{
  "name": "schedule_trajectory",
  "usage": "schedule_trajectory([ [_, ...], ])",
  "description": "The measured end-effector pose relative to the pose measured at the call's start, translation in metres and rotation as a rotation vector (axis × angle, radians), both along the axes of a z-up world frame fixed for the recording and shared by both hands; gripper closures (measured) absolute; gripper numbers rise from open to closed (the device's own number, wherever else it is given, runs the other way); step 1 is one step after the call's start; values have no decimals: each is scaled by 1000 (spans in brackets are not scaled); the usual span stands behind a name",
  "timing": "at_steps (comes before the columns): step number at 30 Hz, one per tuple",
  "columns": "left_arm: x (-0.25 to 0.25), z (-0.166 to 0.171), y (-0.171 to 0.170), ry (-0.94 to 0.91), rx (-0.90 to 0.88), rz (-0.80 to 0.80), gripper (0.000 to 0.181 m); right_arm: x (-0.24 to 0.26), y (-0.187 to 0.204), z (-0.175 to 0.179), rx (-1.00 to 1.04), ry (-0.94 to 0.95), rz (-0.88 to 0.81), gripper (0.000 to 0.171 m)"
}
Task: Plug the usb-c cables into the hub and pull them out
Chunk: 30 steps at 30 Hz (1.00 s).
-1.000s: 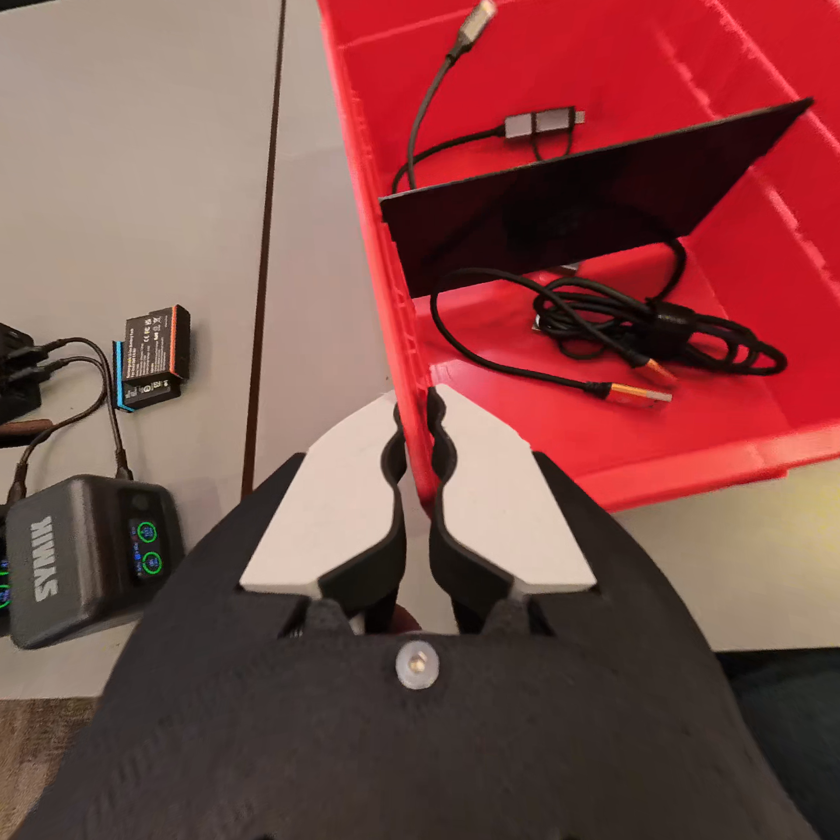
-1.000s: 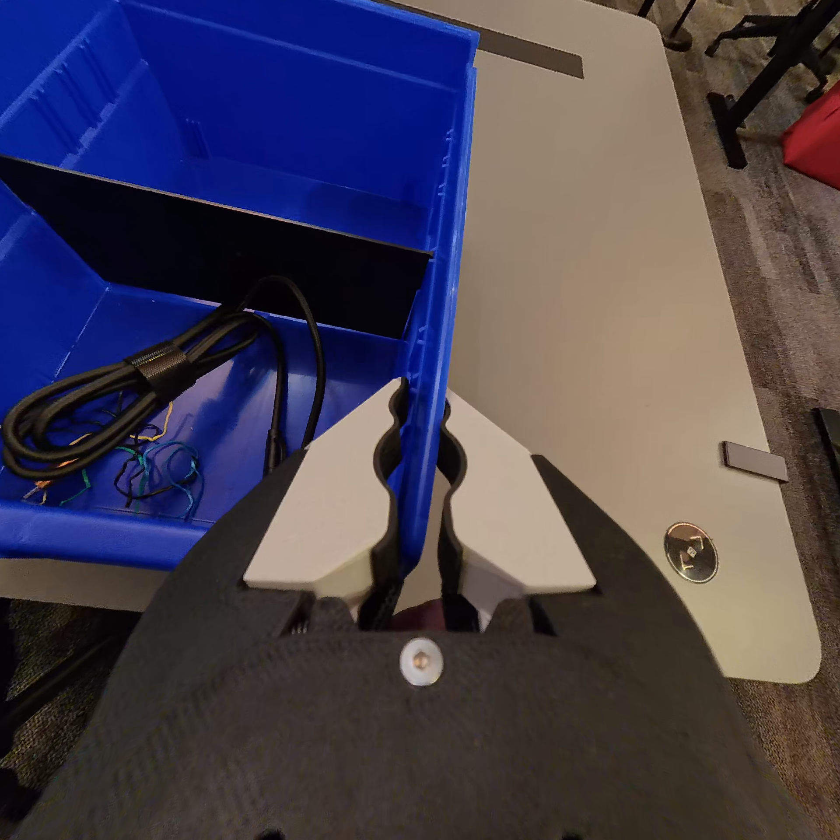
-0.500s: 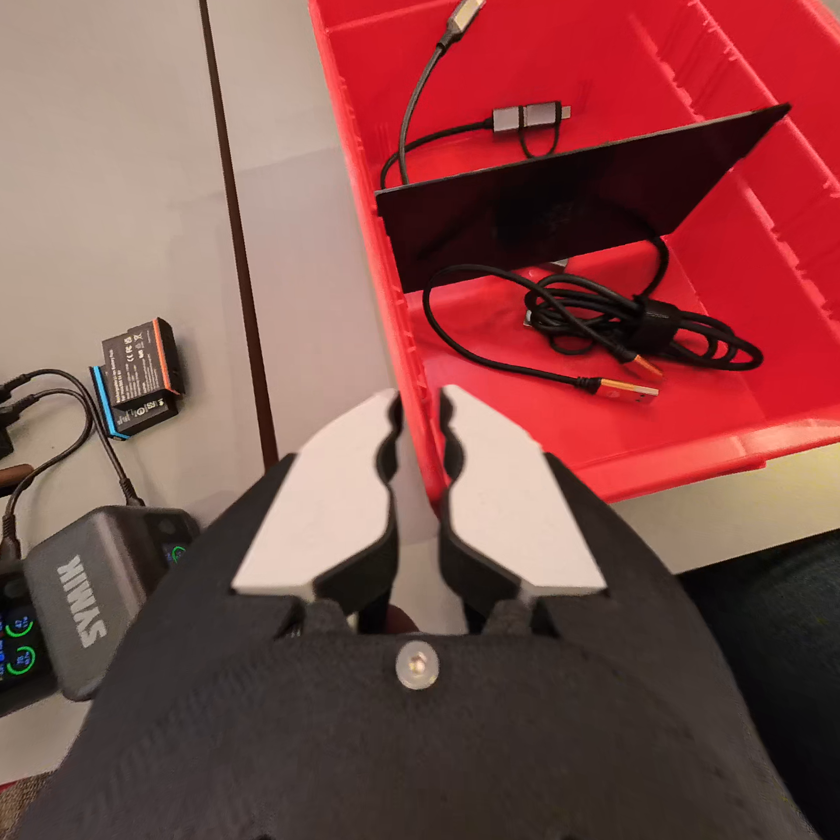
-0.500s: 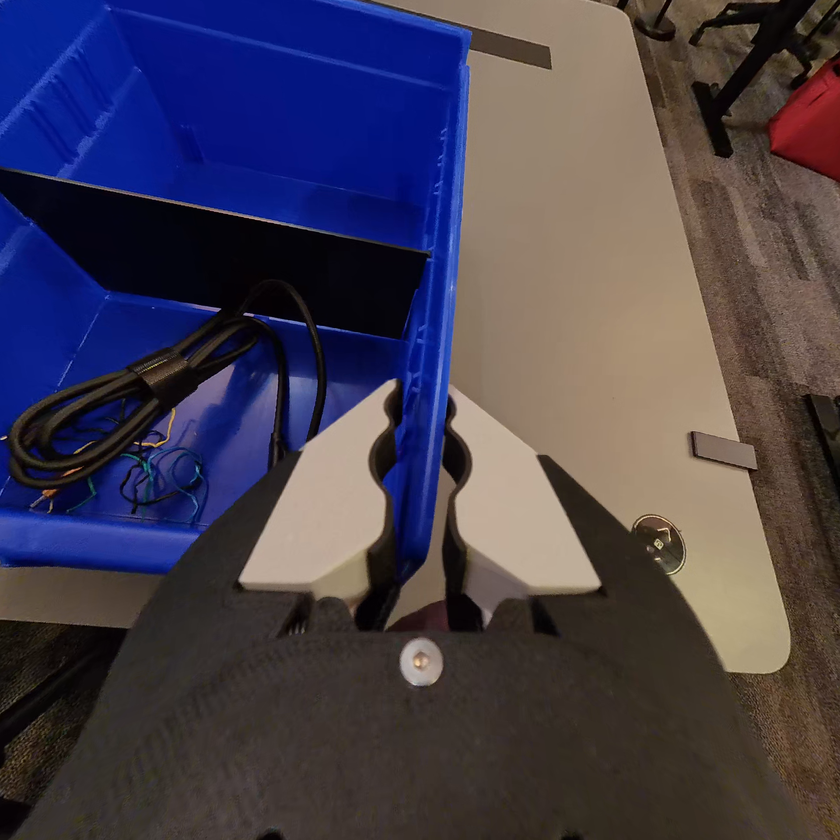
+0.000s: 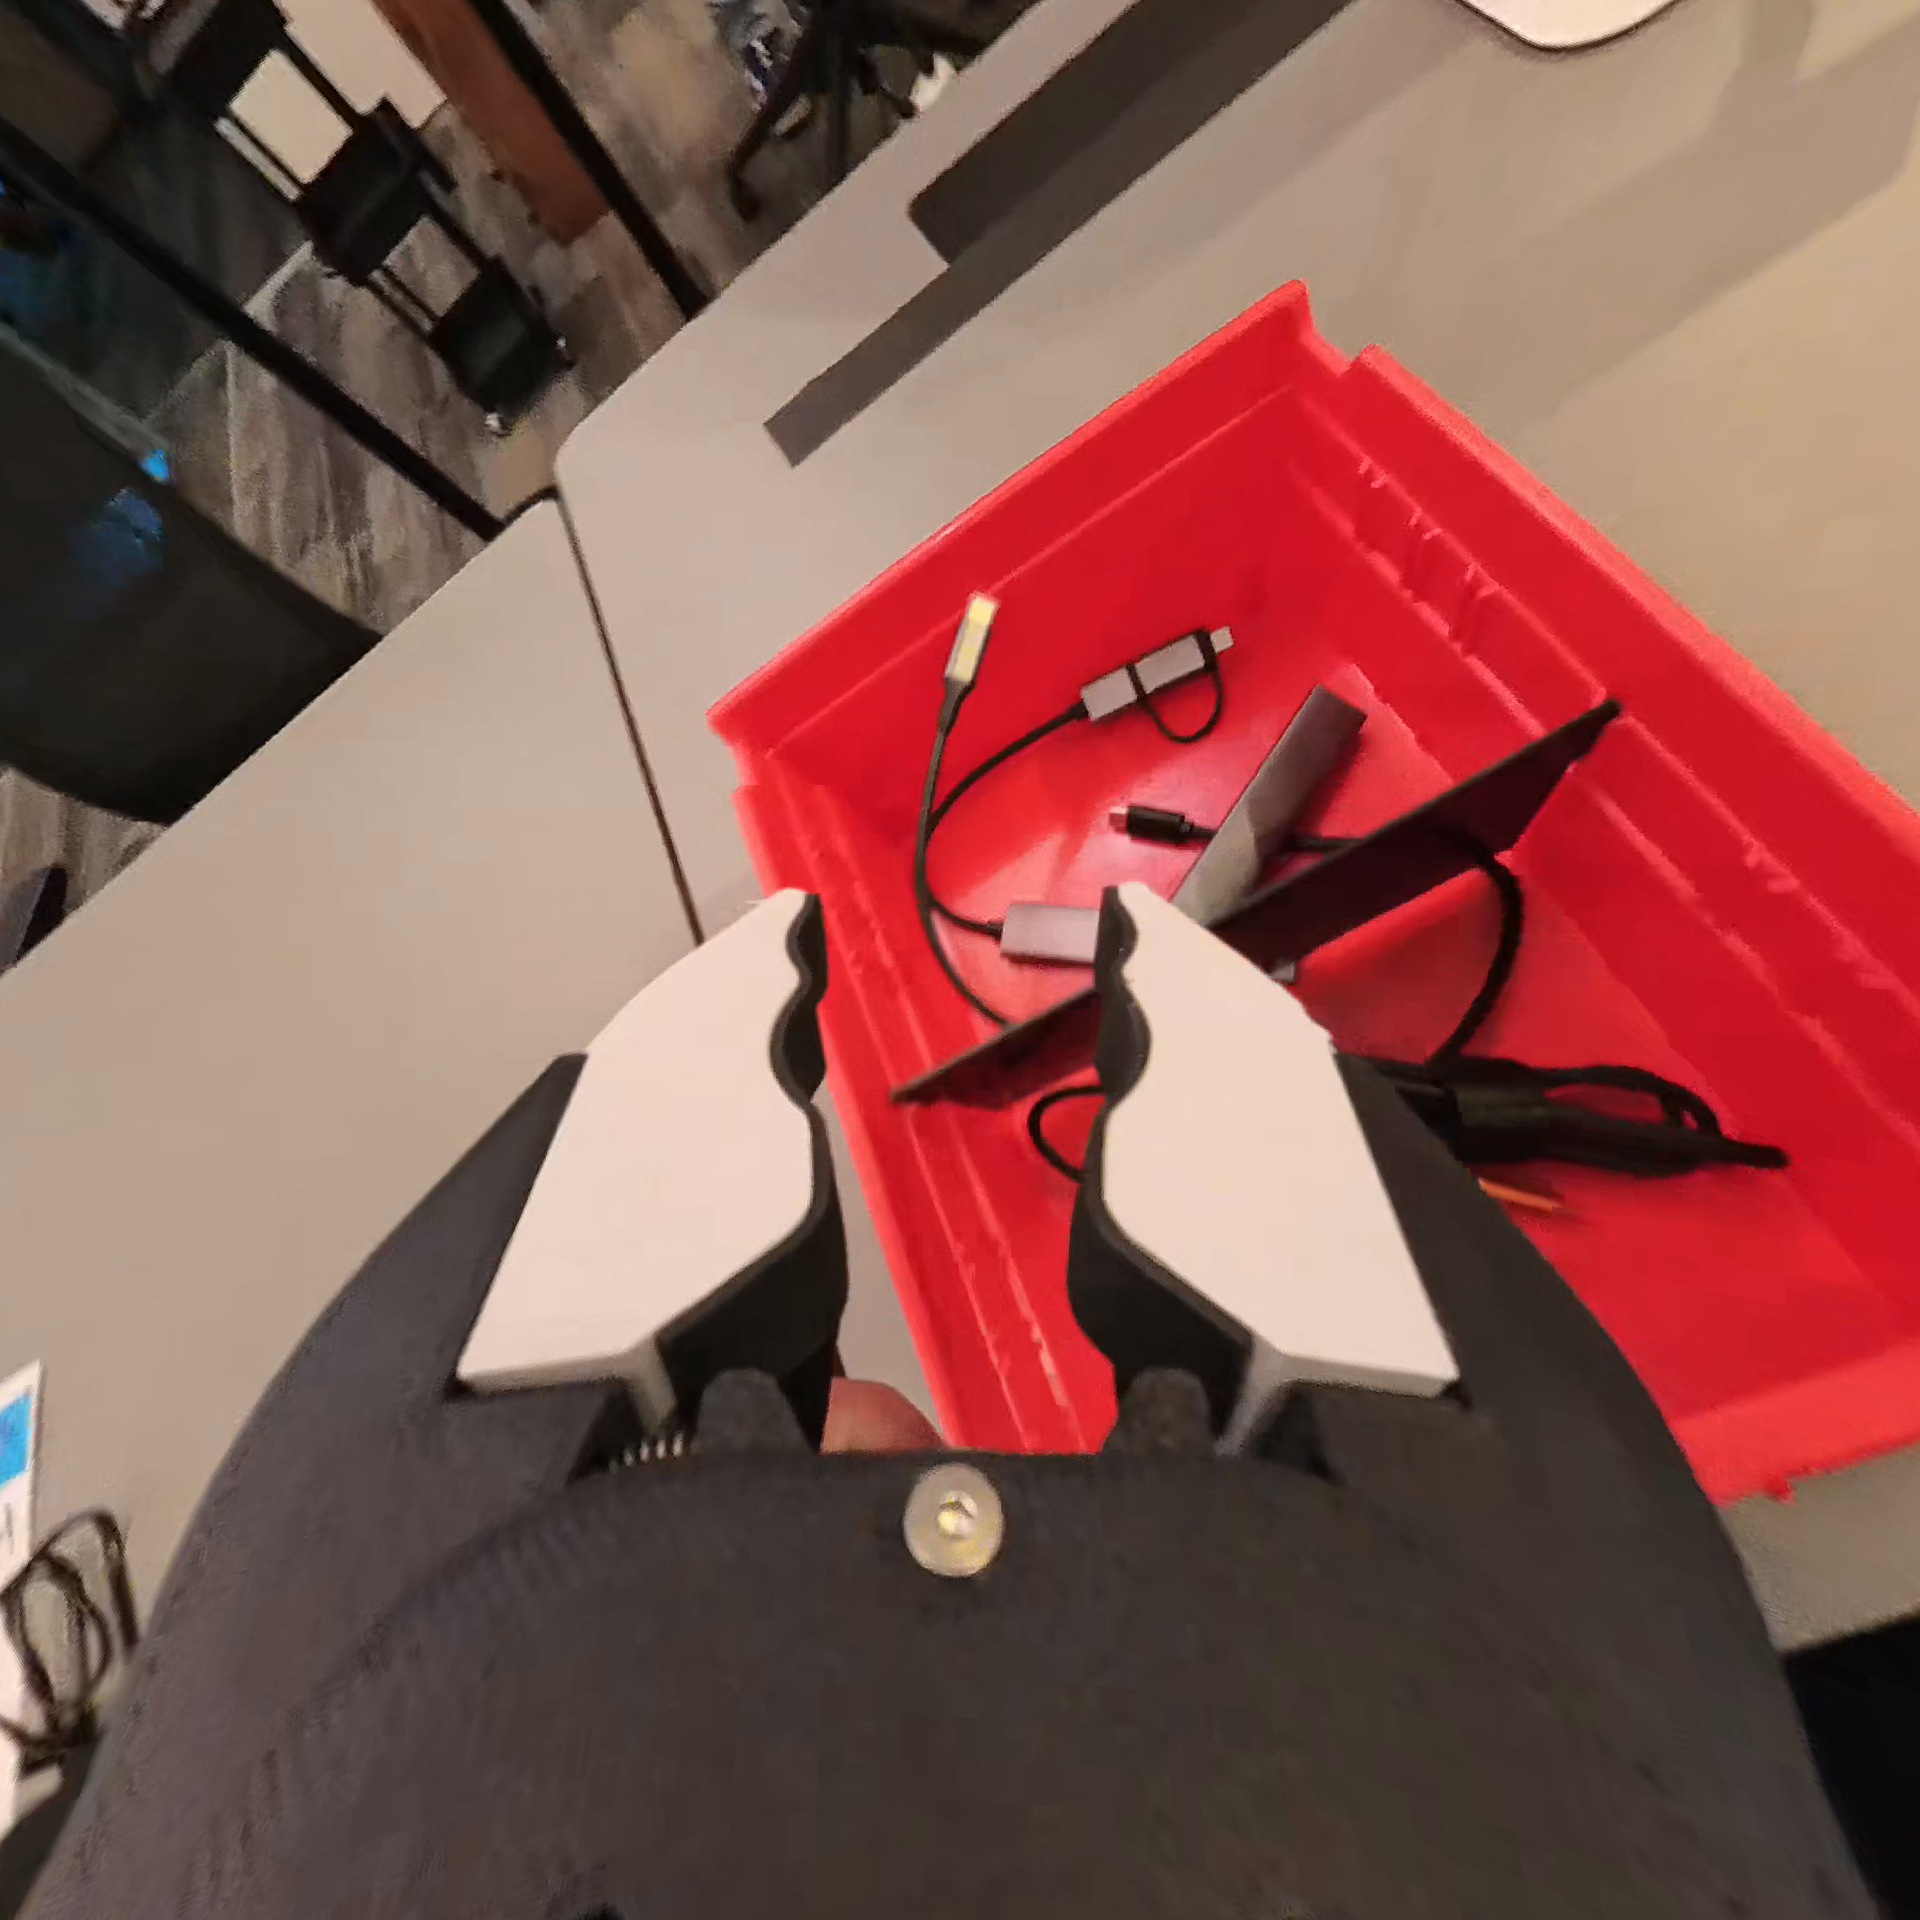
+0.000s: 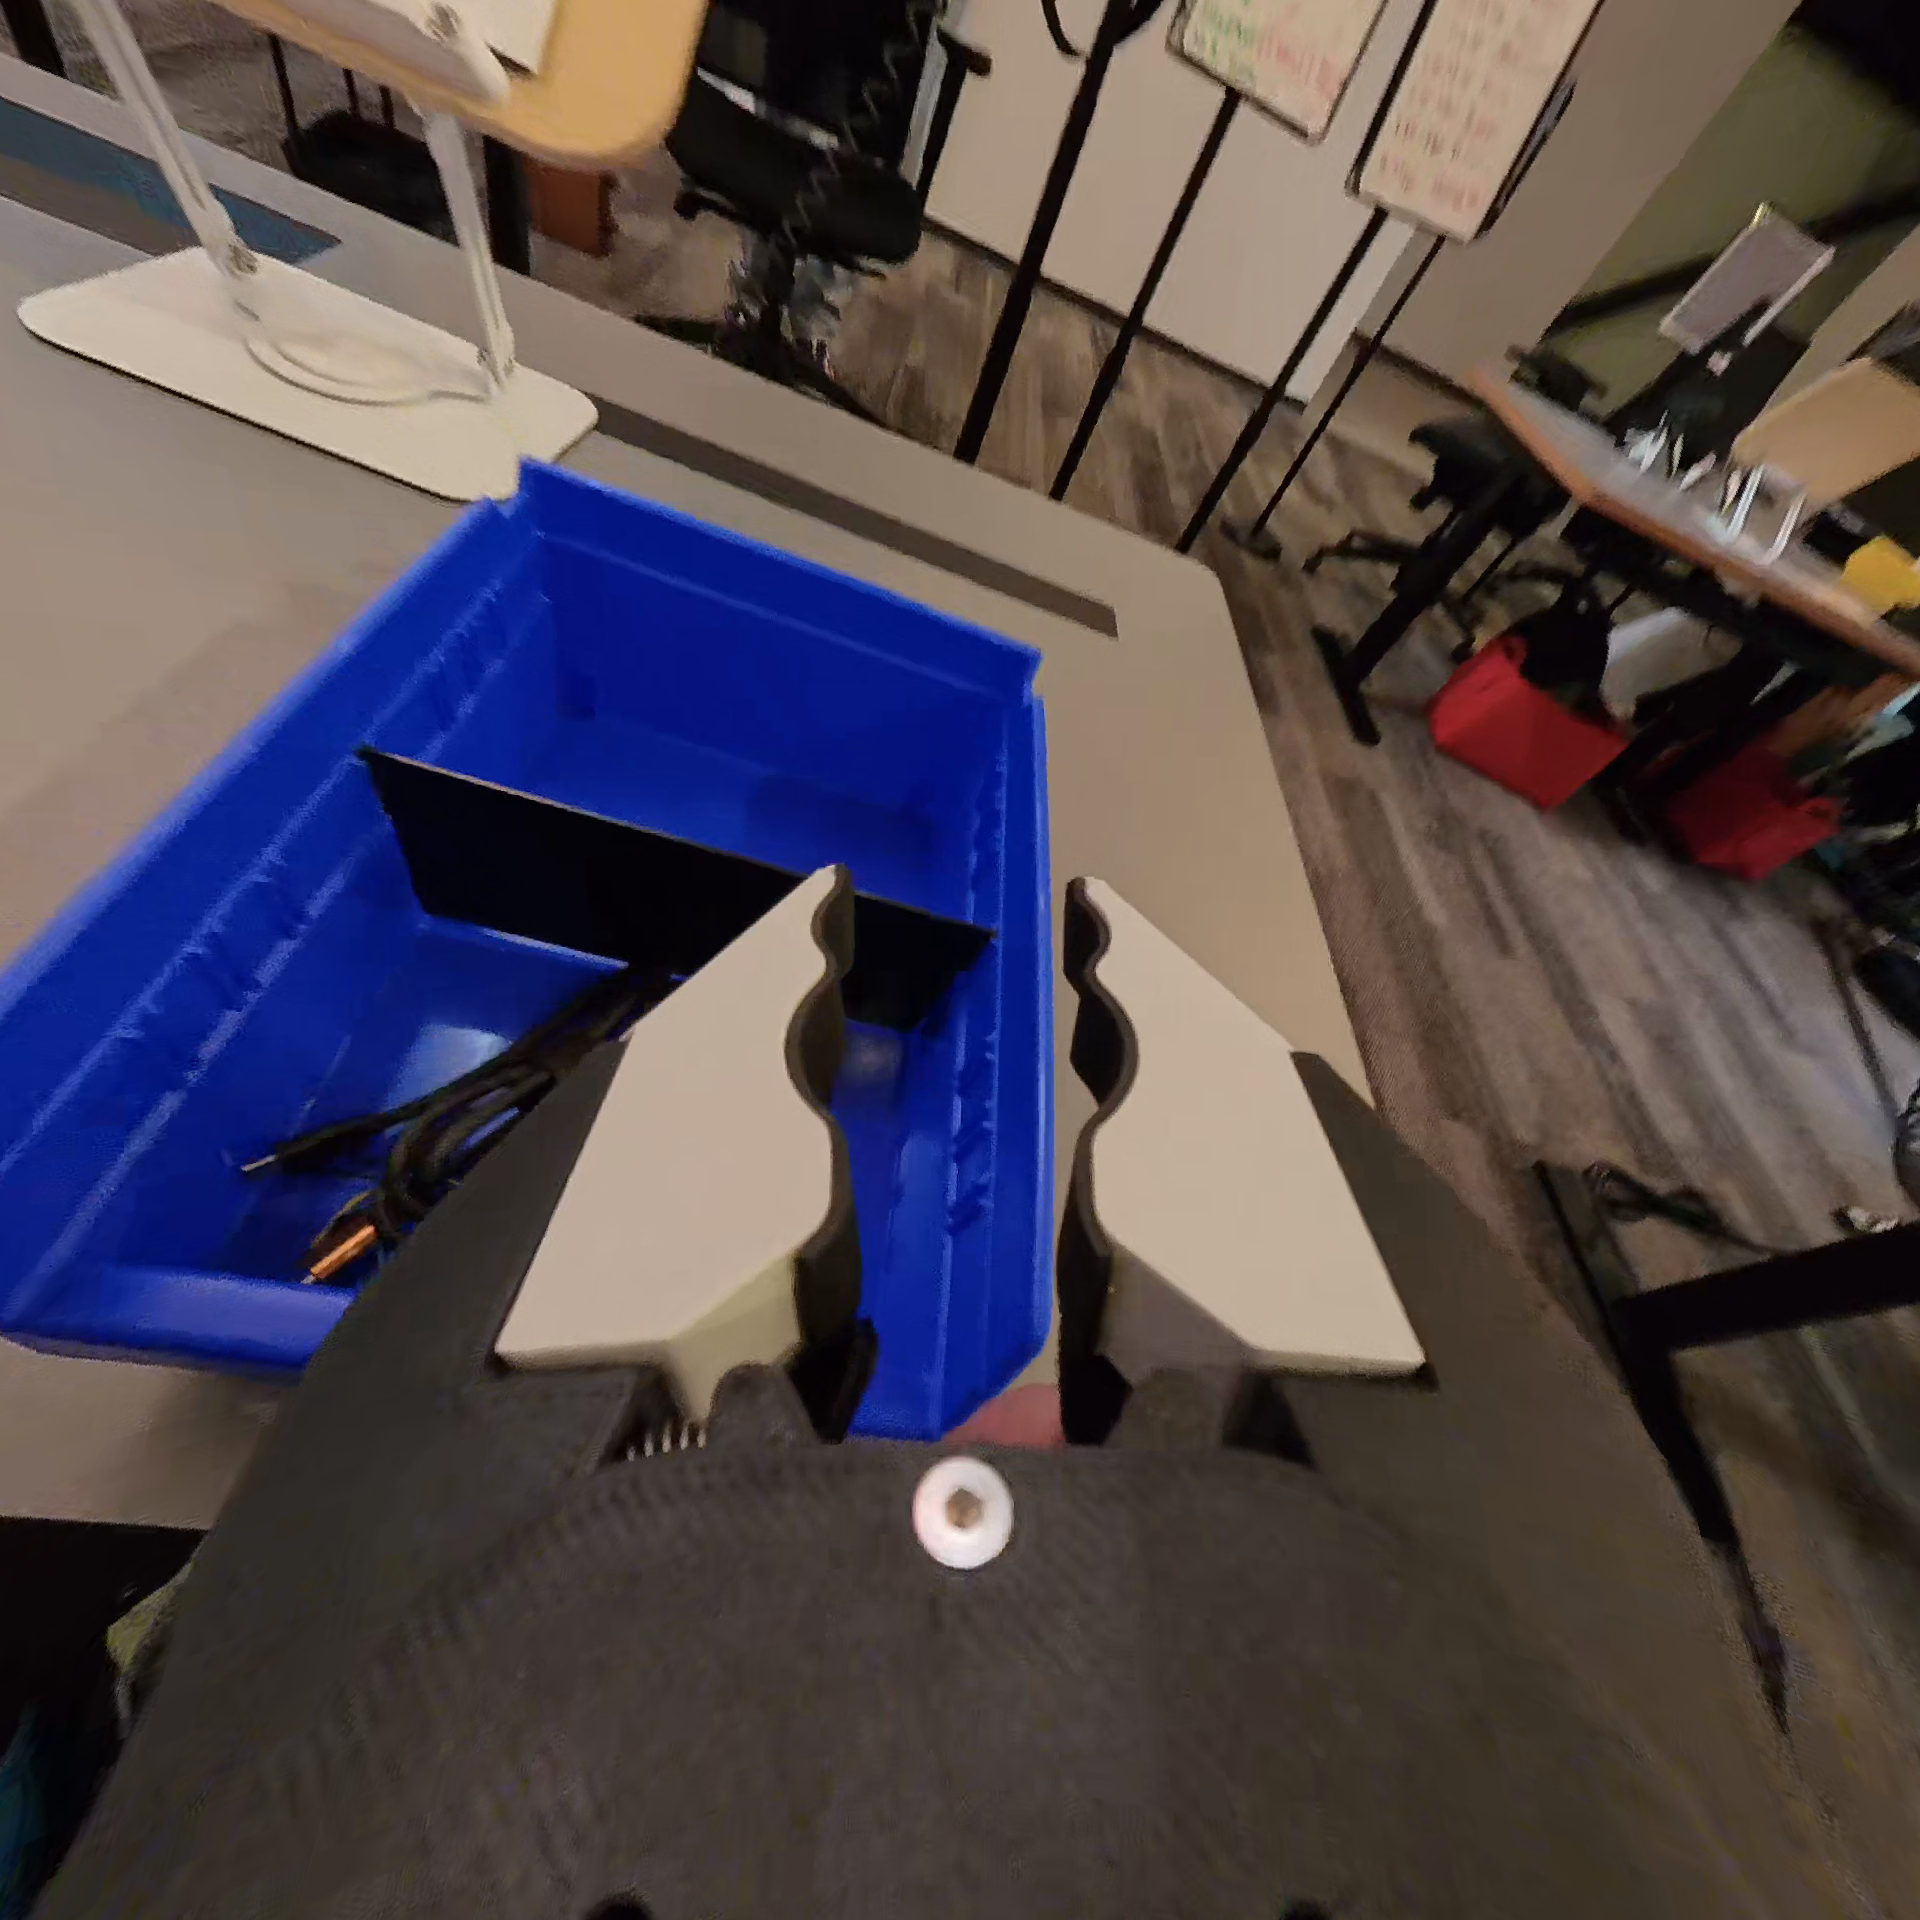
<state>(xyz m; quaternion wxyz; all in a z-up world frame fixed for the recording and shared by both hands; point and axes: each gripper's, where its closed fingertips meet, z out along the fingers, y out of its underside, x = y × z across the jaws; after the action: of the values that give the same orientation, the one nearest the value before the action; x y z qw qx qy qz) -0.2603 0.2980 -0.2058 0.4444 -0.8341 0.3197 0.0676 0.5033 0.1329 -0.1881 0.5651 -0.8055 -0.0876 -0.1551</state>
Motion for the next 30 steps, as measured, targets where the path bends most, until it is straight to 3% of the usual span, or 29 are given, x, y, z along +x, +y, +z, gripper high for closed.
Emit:
schedule_trajectory([
  [6,24,-35,57,206,-101,-71,135,-55,0,21,57,-46,138,140],
  [15,4,-93,101,442,-301,-39,141,-144,1,14,87,-26,373,146],
  [16,0,-99,103,465,-328,-33,143,-150,1,11,81,-23,392,146],
  [18,-8,-107,106,527,-344,-22,177,-158,1,6,74,-39,408,147],
  [19,-9,-109,106,538,-347,-23,178,-161,1,4,71,-43,414,147],
  [24,1,-79,112,516,-198,-13,180,-165,1,1,66,-33,429,149],
  [30,20,-1,120,472,132,5,181,-169,3,9,93,-16,442,152],
])
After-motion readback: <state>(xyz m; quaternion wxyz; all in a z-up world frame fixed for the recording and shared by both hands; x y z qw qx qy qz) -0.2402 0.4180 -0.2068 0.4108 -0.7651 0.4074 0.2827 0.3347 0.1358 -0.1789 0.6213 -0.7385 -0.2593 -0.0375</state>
